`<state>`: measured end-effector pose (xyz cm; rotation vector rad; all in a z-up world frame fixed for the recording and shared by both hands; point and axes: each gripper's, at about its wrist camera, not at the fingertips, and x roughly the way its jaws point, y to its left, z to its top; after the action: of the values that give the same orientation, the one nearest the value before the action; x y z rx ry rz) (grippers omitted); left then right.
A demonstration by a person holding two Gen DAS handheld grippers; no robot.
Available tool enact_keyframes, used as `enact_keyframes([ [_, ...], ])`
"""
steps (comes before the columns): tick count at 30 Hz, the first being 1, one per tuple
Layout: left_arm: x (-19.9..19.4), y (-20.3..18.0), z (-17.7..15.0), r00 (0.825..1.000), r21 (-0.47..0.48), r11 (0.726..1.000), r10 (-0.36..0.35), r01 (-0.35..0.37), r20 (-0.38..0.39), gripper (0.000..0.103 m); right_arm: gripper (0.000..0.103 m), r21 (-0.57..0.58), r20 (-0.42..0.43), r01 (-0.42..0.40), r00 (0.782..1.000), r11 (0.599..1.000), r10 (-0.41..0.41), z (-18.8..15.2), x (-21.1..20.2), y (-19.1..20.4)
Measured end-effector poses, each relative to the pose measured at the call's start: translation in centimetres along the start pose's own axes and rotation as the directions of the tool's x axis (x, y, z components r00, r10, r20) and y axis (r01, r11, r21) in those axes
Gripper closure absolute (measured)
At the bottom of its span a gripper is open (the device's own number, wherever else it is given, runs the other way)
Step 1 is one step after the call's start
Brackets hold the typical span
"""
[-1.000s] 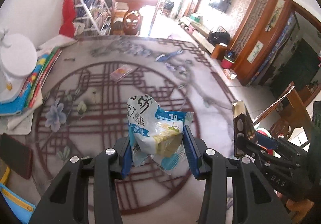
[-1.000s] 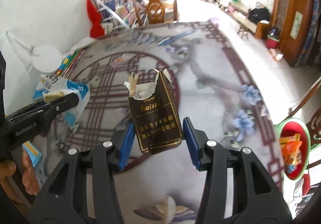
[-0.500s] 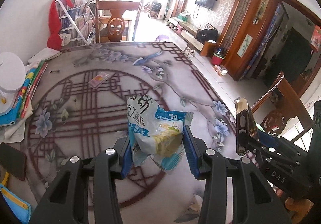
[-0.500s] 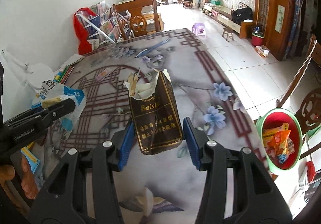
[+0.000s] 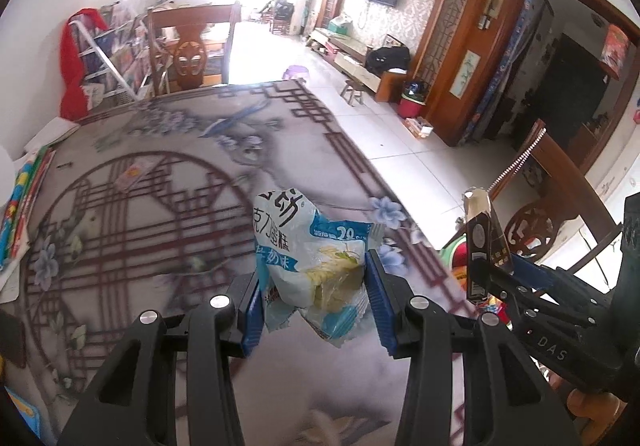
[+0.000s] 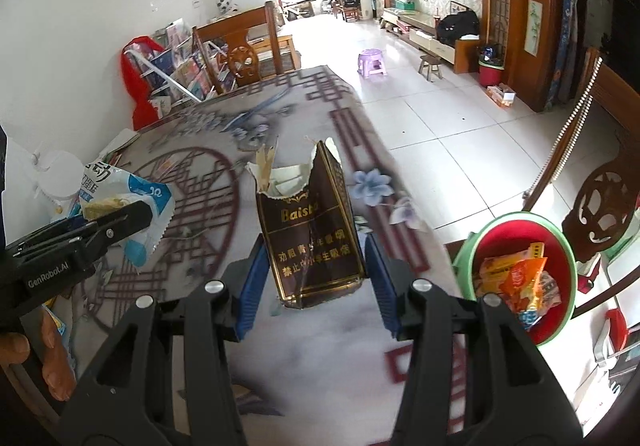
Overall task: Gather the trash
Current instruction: 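Carry the pouch and cigarette box over the red bucket with both tools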
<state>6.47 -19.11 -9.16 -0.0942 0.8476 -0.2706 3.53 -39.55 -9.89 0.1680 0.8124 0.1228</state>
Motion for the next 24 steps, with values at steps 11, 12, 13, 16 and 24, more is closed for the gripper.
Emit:
enact_keyframes([
  [11,2.5,-7.7,1.0,0.999,0.064,0.997,-0.035,0.036,-0.027,0.061,0.056,0.065,0.013,0.024,1.0,0.998,-0.025,0.3,-1.1,-7.1],
  [12,2.7,-8.2,1.1,0.999,0.069,0.997,-0.038,0.04,-0.03,0.061,0.056,0.072,0.014,0.029,0.999,0.997,-0.03,0.2,-1.3,-7.7],
  [13,3.1,-9.1,1.1,0.998,0.078,0.996,-0.044,0.047,-0.036,0.061,0.056,0.081,0.014,0.035,0.999,0.996,-0.037,0.2,-1.4,-8.4],
  [16,4.3,-11.6,1.4,0.996,0.097,0.992,-0.071,0.077,-0.058,0.061,0.056,0.117,0.014,0.064,0.998,0.991,-0.066,0.0,-1.9,-11.0],
  [24,8.0,-18.2,2.0,0.978,0.143,0.972,-0.169,0.186,-0.124,0.06,0.055,0.24,-0.016,0.172,0.985,0.955,-0.173,-1.2,-3.0,-19.1],
])
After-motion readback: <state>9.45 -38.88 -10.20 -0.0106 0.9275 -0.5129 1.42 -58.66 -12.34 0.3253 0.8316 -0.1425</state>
